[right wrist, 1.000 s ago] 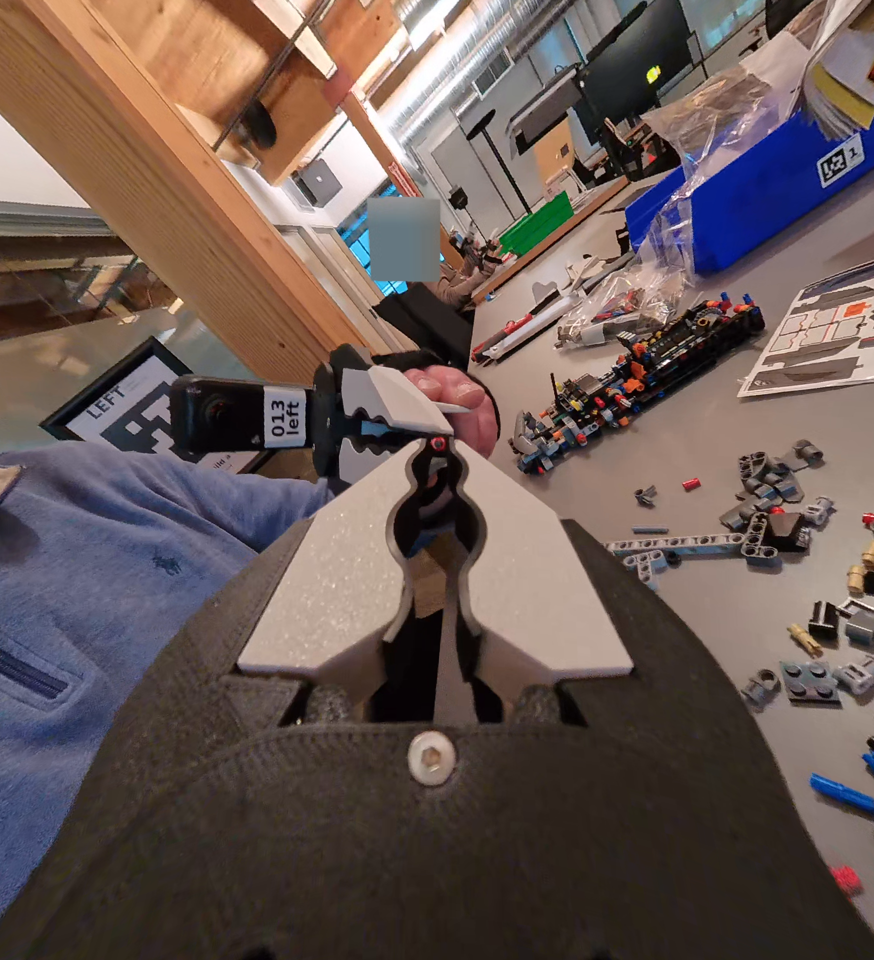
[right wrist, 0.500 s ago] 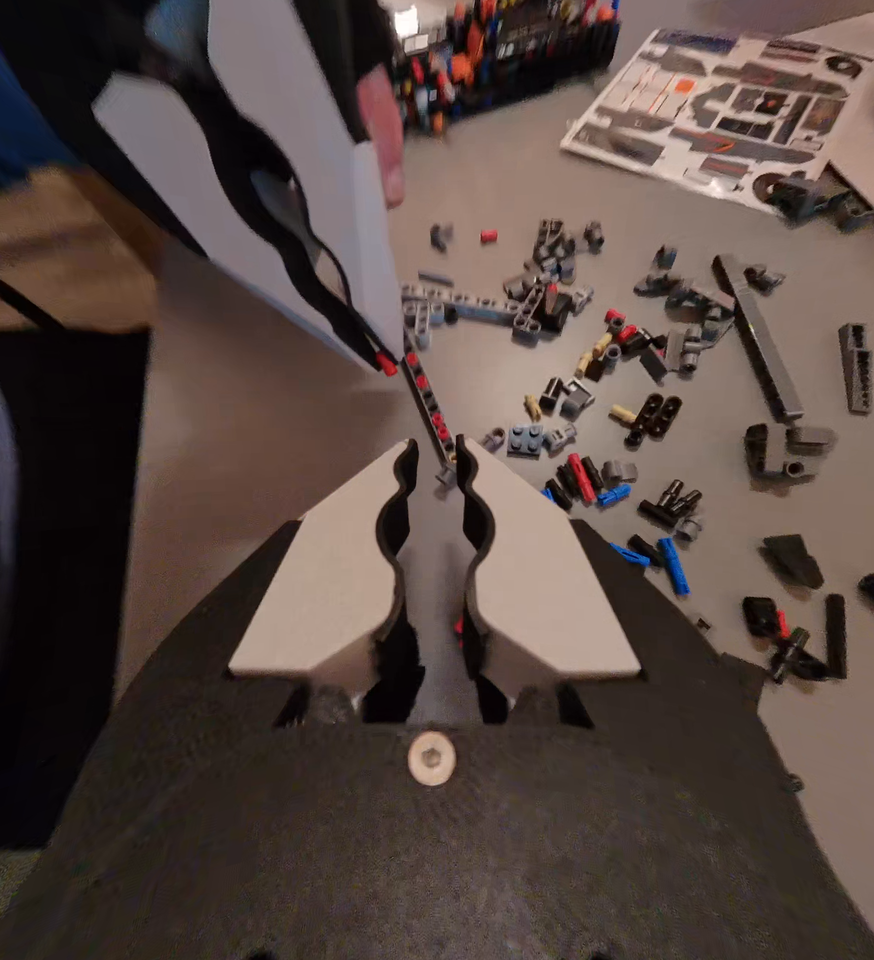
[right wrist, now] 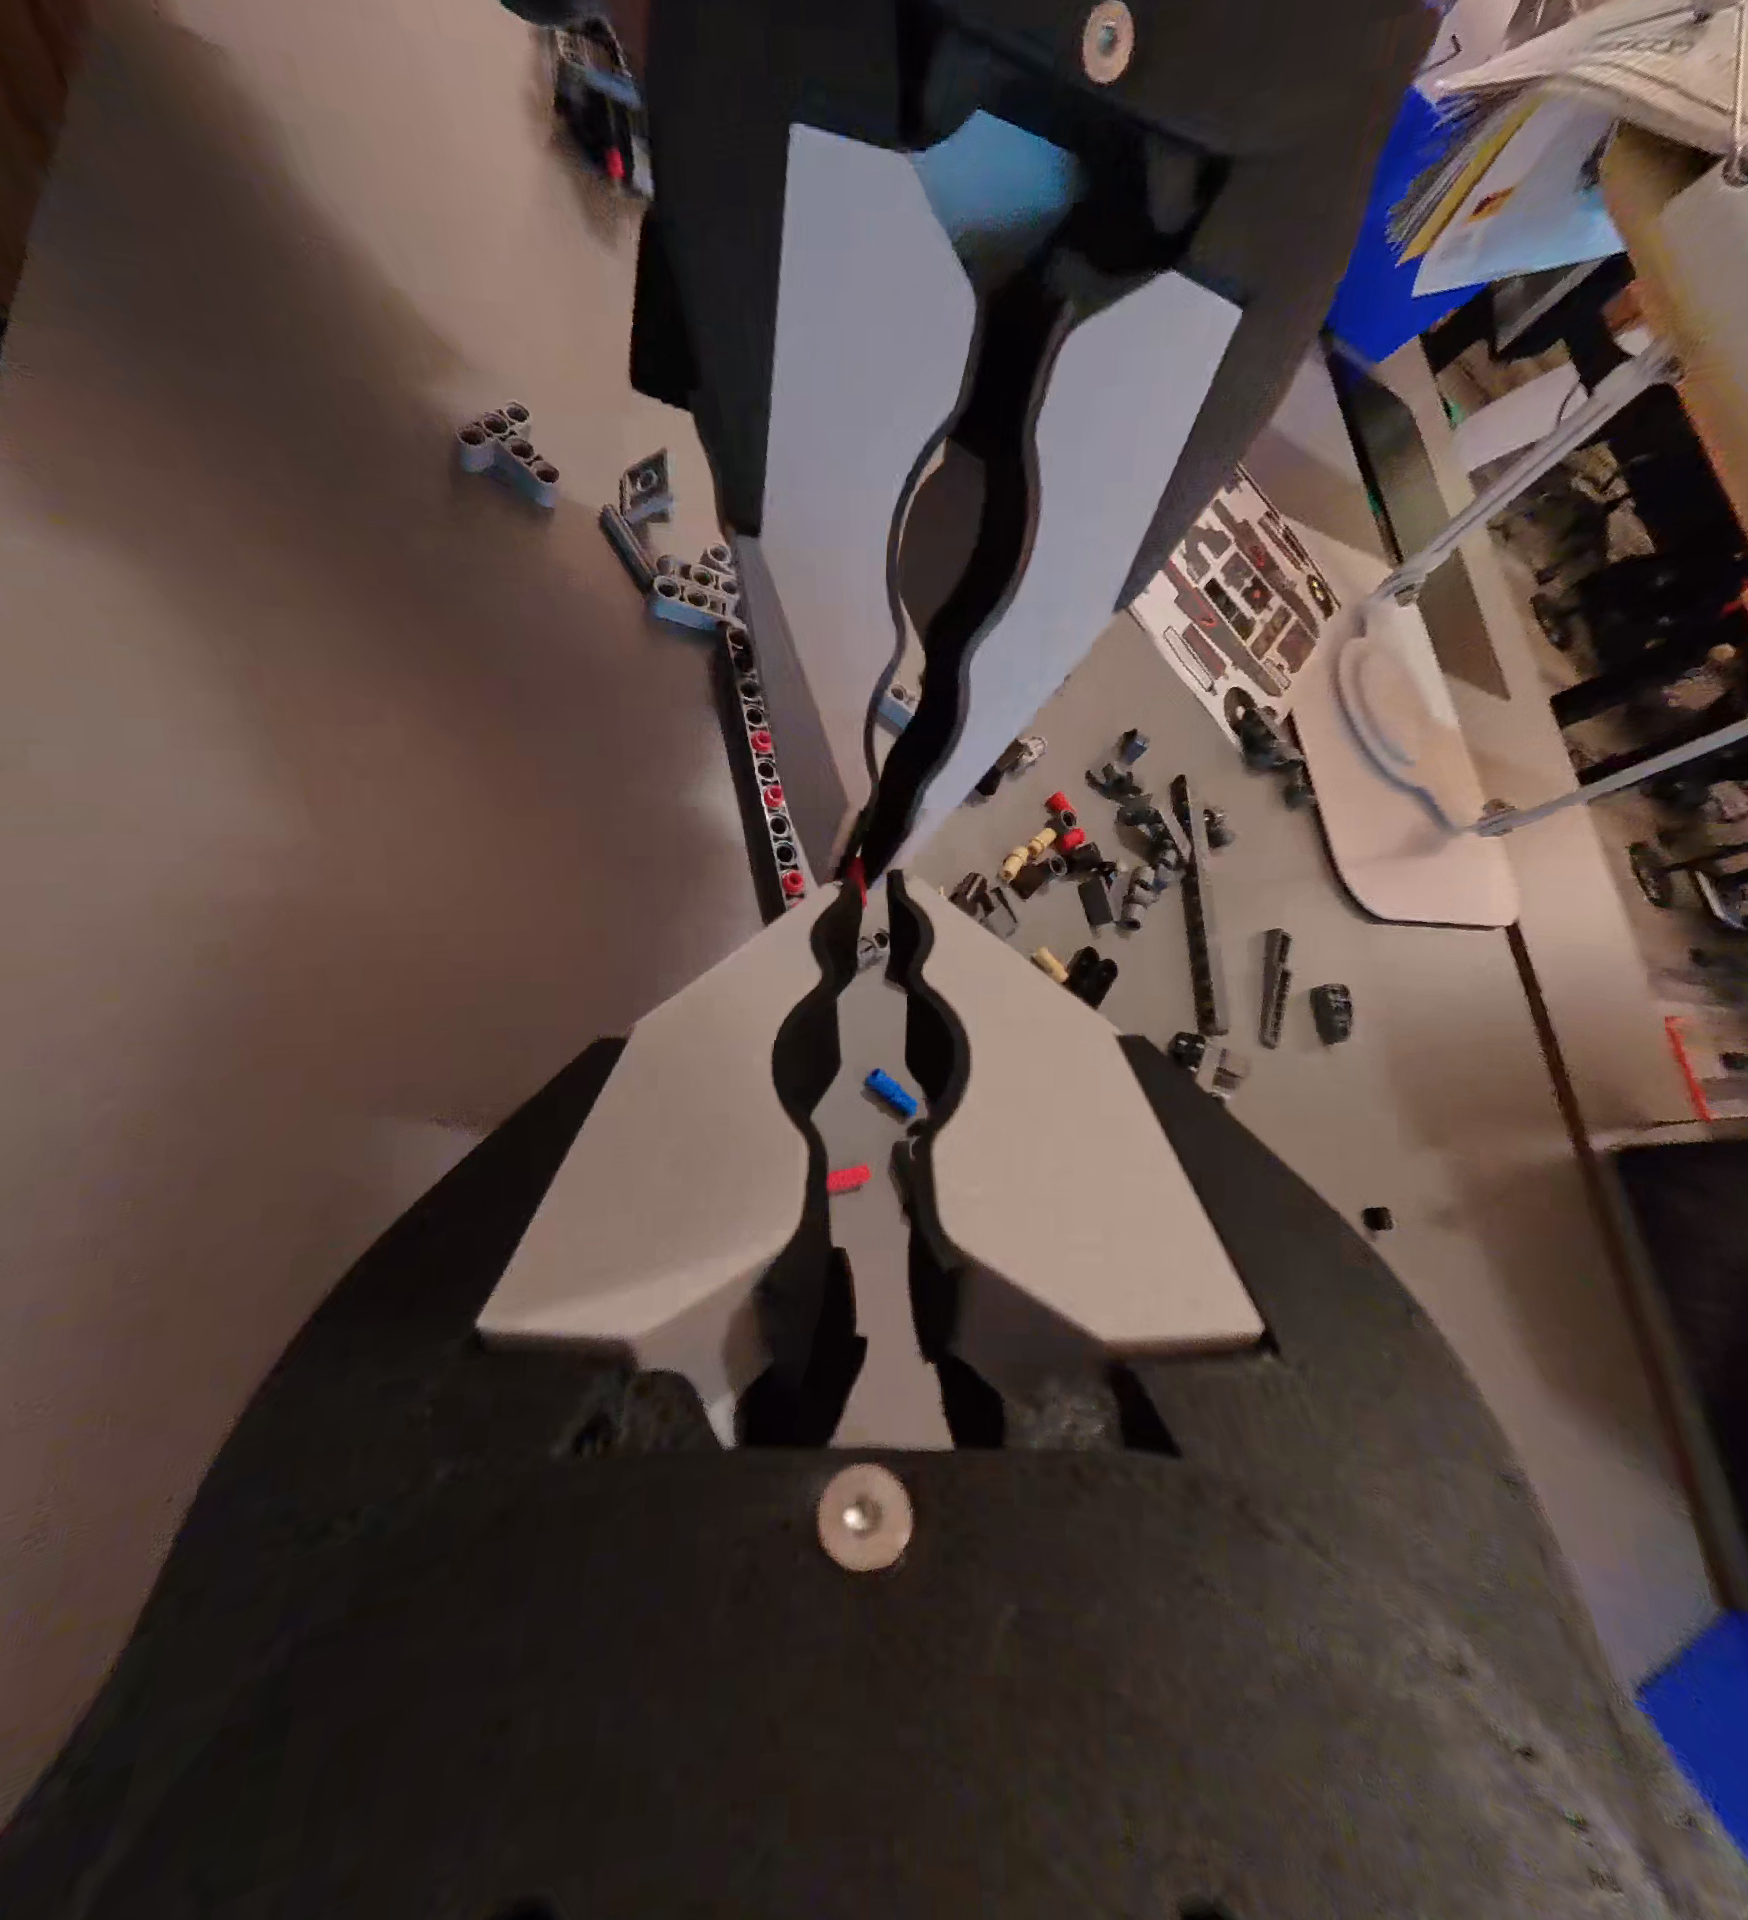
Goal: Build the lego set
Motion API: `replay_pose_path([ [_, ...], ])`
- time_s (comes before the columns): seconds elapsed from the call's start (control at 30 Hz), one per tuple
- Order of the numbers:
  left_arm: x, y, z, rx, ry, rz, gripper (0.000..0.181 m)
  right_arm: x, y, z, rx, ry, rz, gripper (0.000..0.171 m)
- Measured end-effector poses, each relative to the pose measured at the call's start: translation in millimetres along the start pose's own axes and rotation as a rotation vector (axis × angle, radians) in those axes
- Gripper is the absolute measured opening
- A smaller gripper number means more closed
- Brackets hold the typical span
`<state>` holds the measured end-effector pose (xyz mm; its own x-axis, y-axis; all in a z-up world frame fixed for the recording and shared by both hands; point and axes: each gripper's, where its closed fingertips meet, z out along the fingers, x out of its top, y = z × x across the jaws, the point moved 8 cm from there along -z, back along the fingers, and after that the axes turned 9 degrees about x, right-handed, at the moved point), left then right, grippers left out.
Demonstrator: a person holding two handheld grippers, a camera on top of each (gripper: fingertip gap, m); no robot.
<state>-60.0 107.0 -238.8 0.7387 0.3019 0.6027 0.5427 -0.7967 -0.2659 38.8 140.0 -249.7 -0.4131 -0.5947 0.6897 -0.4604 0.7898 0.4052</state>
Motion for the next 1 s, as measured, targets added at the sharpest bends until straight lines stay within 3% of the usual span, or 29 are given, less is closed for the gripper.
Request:
replay_pose_path([
  [0.63, 2.9, -10.6, -9.7, -0.209, 0.158, -0.325, 0.003, 7.6, -12.7, -4.6, -0.231, -0.110, -0.230, 0.003],
  [1.0, 4.6, -11.4, -6.3, -0.208, 0.181, -0.370, 0.003, 2.2, -9.4, -8.6, -0.212, -0.049, -0.133, 0.000],
])
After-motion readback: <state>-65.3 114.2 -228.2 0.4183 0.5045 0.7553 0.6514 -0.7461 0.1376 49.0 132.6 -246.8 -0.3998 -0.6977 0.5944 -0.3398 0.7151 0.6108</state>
